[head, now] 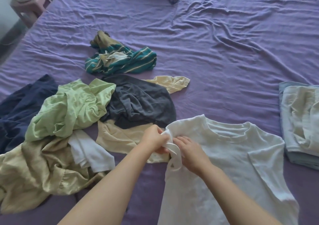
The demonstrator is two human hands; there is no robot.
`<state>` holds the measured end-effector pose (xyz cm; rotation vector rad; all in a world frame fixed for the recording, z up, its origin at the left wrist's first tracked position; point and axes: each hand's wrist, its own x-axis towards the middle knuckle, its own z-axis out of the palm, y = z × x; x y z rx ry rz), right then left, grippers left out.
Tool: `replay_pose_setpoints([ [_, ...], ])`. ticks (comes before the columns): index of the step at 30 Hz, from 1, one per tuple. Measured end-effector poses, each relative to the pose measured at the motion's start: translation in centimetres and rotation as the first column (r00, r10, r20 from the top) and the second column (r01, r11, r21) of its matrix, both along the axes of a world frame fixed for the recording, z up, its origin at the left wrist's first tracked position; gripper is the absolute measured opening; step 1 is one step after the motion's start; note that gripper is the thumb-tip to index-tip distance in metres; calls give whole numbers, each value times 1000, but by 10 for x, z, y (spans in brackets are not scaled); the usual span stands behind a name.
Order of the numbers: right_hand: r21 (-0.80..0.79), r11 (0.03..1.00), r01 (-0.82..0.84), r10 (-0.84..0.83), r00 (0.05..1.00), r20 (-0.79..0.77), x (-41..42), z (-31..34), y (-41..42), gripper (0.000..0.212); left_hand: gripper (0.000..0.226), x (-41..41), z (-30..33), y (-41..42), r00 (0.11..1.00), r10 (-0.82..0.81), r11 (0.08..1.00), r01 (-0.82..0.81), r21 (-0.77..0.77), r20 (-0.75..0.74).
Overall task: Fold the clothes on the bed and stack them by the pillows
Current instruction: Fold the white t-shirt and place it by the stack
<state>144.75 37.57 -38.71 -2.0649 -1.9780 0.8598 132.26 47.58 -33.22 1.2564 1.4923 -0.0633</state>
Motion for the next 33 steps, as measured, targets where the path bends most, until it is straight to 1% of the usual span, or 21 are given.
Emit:
replay_pose_setpoints([
  [1, 26, 999, -22, 21, 1000, 11, 0, -2, -2, 46, 7, 0, 1, -3, 992, 107, 990, -100, -96, 72],
  [3, 52, 996, 68, -65, 995, -70, 2, -2, -10, 50, 8, 1, 1, -7, 967, 170, 973, -135, -186, 188],
  [5, 48, 970, 239, -227, 958, -176, 9, 3, -20, 47, 5, 5, 1, -15, 950, 120, 973, -55, -224, 288],
  [7, 56, 935, 351, -332, 919, -212, 18, 10, -32, 44, 16, 15, -1, -27, 931, 62, 962, 40, -271, 360],
  [8, 65, 922, 381, -358, 906, -225, 22, 12, -36, 43, 25, 22, -4, -33, 935, 13, 966, 80, -246, 354],
  [9, 64, 913, 403, -380, 897, -227, 26, 13, -40, 43, 31, 27, -9, -38, 950, -88, 982, 134, -135, 299],
  [10, 55, 906, 419, -398, 891, -219, 29, 14, -45, 45, 37, 30, -16, -41, 951, -250, 968, 242, 66, 181],
  [11, 54, 904, 424, -407, 892, -199, 31, 15, -49, 47, 38, 32, -22, -44, 916, -402, 881, 384, 275, 8],
  [12, 63, 908, 415, -400, 900, -173, 32, 14, -53, 50, 38, 31, -27, -47, 852, -502, 751, 516, 413, -151],
  [13, 81, 918, 389, -377, 916, -137, 32, 12, -57, 52, 35, 29, -29, -50, 772, -576, 611, 625, 486, -270],
  [15, 133, 935, 330, -326, 944, -51, 30, 10, -67, 50, 21, 28, -35, -58, 652, -649, 334, 707, 624, -391],
  [16, 154, 936, 316, -318, 948, -10, 29, 9, -71, 50, 15, 27, -40, -63, 647, -649, 247, 677, 693, -401],
  [17, 170, 936, 309, -319, 947, 34, 28, 7, -77, 53, 18, 26, -46, -68, 640, -645, 205, 672, 712, -418],
  [18, 173, 936, 306, -323, 943, 79, 27, 5, -81, 57, 30, 27, -52, -72, 595, -653, 221, 742, 633, -469],
  [20, 144, 948, 282, -306, 935, 180, 28, -1, -91, 64, 54, 20, -72, -78, 452, -682, 241, 881, 407, -575],
  [21, 118, 959, 258, -279, 931, 233, 30, -6, -97, 65, 60, 16, -81, -79, 416, -683, 241, 904, 353, -600],
  [24, 60, 980, 188, -197, 909, 366, 38, -25, -112, 58, 75, 12, -98, -83, 432, -648, 215, 894, 394, -627],
  [26, 26, 987, 161, -159, 911, 381, 41, -36, -117, 63, 85, 12, -107, -81, 453, -635, 204, 880, 429, -626],
  [28, 29, 988, 150, -150, 910, 387, 42, -41, -116, 64, 87, 13, -110, -80, 452, -621, 193, 880, 434, -641],
  [30, 24, 988, 150, -147, 902, 405, 41, -40, -115, 63, 87, 14, -105, -82, 414, -619, 176, 901, 396, -667],
  [33, -25, 982, 186, -162, 908, 386, 40, -34, -123, 62, 85, 18, -91, -97, 397, -569, 187, 915, 356, -720],
])
